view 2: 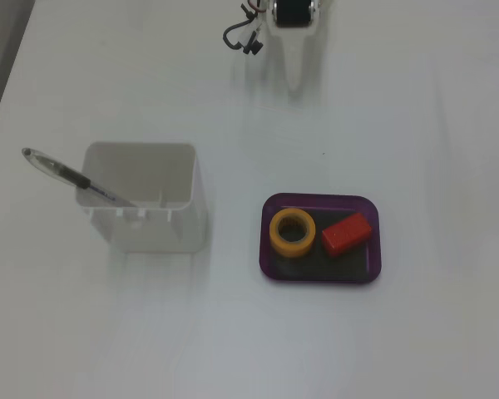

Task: Remove the cube from the box.

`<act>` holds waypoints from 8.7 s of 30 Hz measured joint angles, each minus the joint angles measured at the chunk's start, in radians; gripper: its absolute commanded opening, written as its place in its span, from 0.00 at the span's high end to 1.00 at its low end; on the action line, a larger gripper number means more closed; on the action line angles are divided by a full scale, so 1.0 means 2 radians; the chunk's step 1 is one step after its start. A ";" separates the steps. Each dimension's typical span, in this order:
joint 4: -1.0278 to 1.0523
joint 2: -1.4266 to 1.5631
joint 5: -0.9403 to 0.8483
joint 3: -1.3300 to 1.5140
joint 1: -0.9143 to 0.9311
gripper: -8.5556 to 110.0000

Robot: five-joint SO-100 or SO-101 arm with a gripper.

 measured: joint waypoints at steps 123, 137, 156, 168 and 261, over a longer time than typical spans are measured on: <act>0.010 -1.225 -0.150 -1.111 -0.071 0.93; 0.257 -1.168 -0.096 -1.355 -0.091 0.93; 0.106 -0.915 -0.041 -0.824 -0.061 0.93; -0.109 -0.831 -0.021 -0.520 -0.058 0.93; 0.008 0.001 -0.018 -0.002 0.077 0.93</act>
